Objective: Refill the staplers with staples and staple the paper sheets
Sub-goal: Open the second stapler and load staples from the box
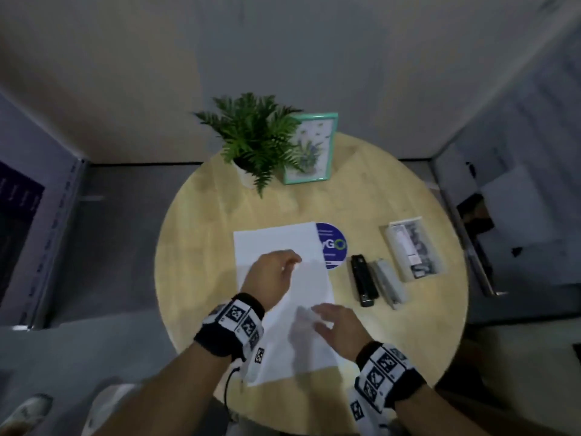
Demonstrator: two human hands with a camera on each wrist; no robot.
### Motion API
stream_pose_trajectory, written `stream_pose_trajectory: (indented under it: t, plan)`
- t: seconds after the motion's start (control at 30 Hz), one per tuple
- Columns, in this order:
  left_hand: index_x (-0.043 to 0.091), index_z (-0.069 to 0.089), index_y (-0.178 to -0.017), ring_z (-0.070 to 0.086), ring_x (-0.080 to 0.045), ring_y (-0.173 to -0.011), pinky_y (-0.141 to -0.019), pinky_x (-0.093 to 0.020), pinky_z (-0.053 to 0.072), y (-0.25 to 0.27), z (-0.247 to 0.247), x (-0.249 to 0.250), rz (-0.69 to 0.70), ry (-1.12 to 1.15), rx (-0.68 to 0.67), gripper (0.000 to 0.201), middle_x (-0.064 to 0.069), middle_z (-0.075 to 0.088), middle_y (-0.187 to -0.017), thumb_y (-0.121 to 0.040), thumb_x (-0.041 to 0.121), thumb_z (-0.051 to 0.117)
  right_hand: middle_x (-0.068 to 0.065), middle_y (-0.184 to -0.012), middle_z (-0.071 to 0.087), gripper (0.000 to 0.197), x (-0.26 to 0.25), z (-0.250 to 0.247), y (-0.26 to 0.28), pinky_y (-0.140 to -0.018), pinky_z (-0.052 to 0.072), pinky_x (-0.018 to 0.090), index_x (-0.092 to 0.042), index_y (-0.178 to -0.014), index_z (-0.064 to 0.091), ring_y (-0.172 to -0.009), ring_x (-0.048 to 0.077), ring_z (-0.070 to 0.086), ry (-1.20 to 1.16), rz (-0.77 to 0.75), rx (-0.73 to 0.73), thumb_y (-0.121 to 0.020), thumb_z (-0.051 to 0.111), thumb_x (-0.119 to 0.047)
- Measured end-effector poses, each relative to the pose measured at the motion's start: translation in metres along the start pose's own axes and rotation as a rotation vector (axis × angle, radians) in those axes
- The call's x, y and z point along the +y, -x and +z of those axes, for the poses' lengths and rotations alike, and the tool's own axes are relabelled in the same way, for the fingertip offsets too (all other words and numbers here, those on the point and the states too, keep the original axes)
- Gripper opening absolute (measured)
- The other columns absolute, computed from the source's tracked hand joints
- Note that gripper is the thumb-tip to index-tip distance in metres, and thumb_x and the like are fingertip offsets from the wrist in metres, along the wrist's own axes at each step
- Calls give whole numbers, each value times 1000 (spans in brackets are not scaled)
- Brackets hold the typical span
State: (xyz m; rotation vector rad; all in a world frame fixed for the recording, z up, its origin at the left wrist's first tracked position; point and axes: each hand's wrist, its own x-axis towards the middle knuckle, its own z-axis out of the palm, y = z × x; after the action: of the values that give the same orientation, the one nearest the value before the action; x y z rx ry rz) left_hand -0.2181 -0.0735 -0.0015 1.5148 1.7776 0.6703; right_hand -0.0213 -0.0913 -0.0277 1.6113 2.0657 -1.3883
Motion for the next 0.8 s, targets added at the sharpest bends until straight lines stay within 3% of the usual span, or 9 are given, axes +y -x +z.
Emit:
stream_pose_trajectory:
  t: [0.1, 0.17, 0.27, 0.47, 0.57, 0.67, 0.73, 0.8]
  plan:
    - [18, 58, -125, 49, -26, -122, -101, -35, 41, -14, 68, 47, 81, -213, -288, 42, -7, 56, -133, -90, -1, 44, 4, -117, 65, 31, 45, -25, 25, -96, 48, 35, -11, -116, 64, -105, 23, 62, 8, 68, -74, -90, 53, -23]
    - [20, 49, -135, 35, -31, -134, -104, -41, 39, -25, 104, 68, 124, -421, -407, 56, -12, 38, -148, -86, -6, 44, 9, -111, 67, 33, 68, -44, 36, -91, 49, 37, -7, -109, 64, -100, 27, 62, 62, 51, -111, -88, 47, -24]
    - [22, 44, -138, 17, -38, -142, -107, -51, 35, -42, 139, 88, 151, -657, -469, 61, -15, 18, -157, -84, -2, 53, 10, -108, 69, 34, 104, -67, 41, -88, 48, 32, -7, -108, 65, -99, 27, 63, 39, 62, -89, -86, 51, -29]
    - [26, 56, -128, 9, -40, -145, -112, -55, 28, -72, 175, 87, 45, -827, -530, 41, -11, 12, -160, -89, 11, 57, -1, -94, 71, 28, 149, -104, 34, -82, 52, 27, -15, -94, 71, -89, 17, 66, -70, 15, -21, -83, 52, -33]
    - [24, 58, -125, 17, -37, -143, -112, -51, 30, -76, 174, 86, 39, -786, -511, 39, -10, 19, -157, -88, 12, 59, -11, -90, 65, 22, 159, -114, 26, -77, 47, 11, -13, -103, 69, -86, 9, 64, -144, -5, 14, -86, 56, -11]
    - [22, 55, -128, 33, -35, -136, -109, -46, 35, -67, 165, 89, -55, -536, -415, 41, -11, 35, -151, -90, 6, 52, 4, -111, 69, 33, 154, -122, 23, -90, 49, 26, -13, -123, 59, -102, 20, 64, -214, 5, 57, -91, 51, -18]
    - [18, 60, -118, 51, -30, -121, -101, -39, 41, -54, 159, 94, -91, -265, -281, 34, -10, 54, -134, -89, 1, 51, 8, -116, 66, 37, 150, -123, 22, -87, 47, 28, -16, -130, 51, -102, 23, 62, -276, 31, 70, -94, 48, -26]
    - [15, 60, -109, 62, -13, -96, -85, -27, 46, -37, 152, 104, -109, -30, -162, 22, -3, 66, -108, -92, 3, 52, 5, -107, 66, 31, 144, -121, 21, -80, 48, 31, -26, -121, 53, -93, 22, 61, -389, 26, 95, -93, 49, -39]
